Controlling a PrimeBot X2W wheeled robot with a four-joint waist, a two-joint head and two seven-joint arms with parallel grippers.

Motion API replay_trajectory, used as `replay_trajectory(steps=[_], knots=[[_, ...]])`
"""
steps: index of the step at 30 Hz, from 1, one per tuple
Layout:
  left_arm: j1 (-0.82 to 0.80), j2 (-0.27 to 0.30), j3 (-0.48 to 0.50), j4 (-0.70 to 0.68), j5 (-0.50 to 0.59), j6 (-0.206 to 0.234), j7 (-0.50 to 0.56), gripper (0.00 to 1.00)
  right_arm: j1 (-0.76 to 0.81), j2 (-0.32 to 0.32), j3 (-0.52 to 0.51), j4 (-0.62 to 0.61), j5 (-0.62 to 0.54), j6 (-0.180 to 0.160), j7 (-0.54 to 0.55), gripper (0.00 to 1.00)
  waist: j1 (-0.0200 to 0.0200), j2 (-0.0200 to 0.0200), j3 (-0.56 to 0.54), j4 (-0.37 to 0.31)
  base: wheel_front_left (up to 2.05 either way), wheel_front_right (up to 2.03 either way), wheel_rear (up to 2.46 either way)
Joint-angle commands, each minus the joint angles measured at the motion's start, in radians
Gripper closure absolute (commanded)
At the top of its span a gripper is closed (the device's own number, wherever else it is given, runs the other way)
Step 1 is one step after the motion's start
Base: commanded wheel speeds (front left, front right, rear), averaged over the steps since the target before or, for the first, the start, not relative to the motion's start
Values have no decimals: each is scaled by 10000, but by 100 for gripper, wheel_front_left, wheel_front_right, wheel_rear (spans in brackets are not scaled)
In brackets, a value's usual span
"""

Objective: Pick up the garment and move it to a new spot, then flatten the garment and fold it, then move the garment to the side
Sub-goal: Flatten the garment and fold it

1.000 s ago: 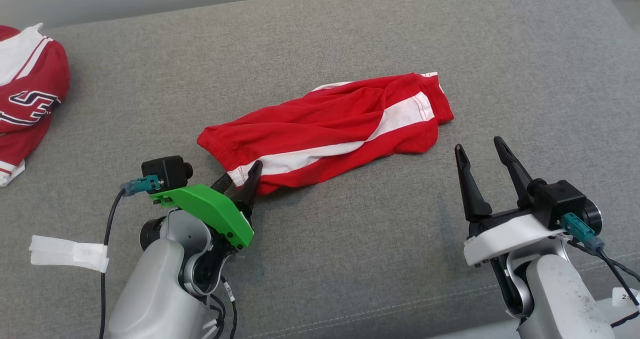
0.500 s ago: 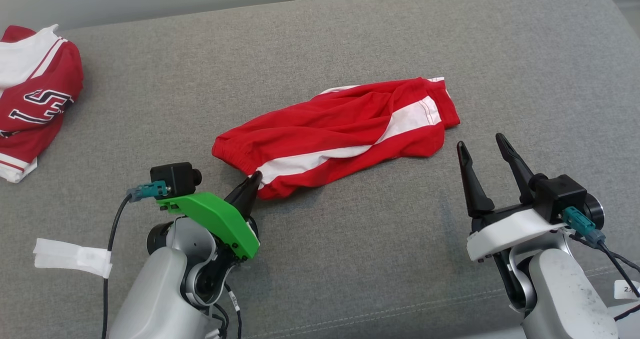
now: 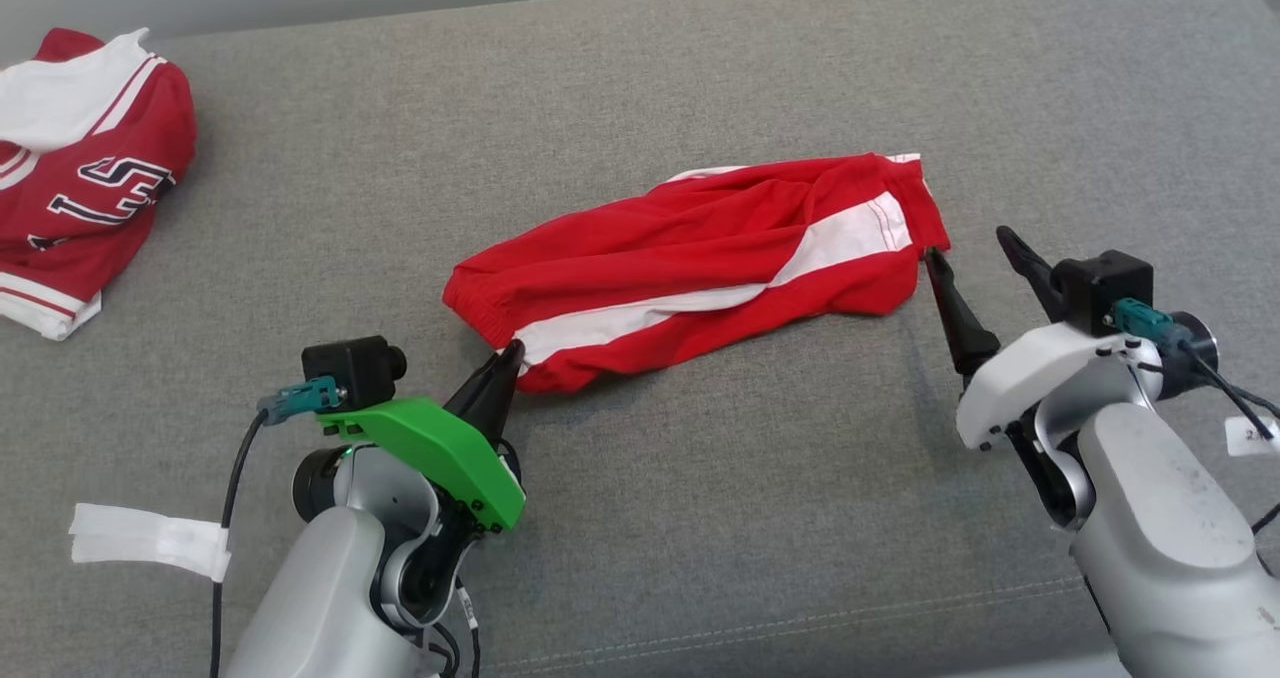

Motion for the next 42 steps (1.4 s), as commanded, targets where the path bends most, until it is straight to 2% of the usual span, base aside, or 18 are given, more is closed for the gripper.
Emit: replay_trajectory(steps=[1, 16, 25, 33, 37, 40, 42], knots=[[87, -34, 13, 6, 36, 41, -65, 100, -279, -133, 177, 286, 218, -14, 95, 0, 0, 0, 114, 98, 0, 0, 0], [-405, -89, -195, 145, 89, -7, -237, 100, -2955, -308, 2386, 3569, 1633, -14, 206, 0, 0, 0, 795, 433, 0, 0, 0], [-569, -41, -218, 203, 34, -17, -313, 100, -3709, -202, 3212, 4625, 2293, -14, 35, 0, 0, 0, 967, 561, 0, 0, 0], [-667, -19, -235, 248, -32, -24, -332, 100, -4088, -242, 4362, 4779, 2977, -14, -295, 27, 0, 0, 1069, 600, 0, 0, 0], [-683, 9, -218, 254, -65, -1, -358, 100, -4241, -281, 4827, 4796, 3182, -14, -568, 51, 0, 0, 1100, 553, 0, 0, 0], [-680, 33, -208, 242, -88, 26, -365, 100, -4416, -338, 5043, 4808, 3250, -14, -770, 56, 0, 0, 1120, 504, 0, 0, 0], [-668, 44, -205, 237, -94, 41, -368, 100, -4479, -356, 5120, 4880, 3305, -14, -859, 55, 0, 0, 1116, 475, 0, 0, 0]])
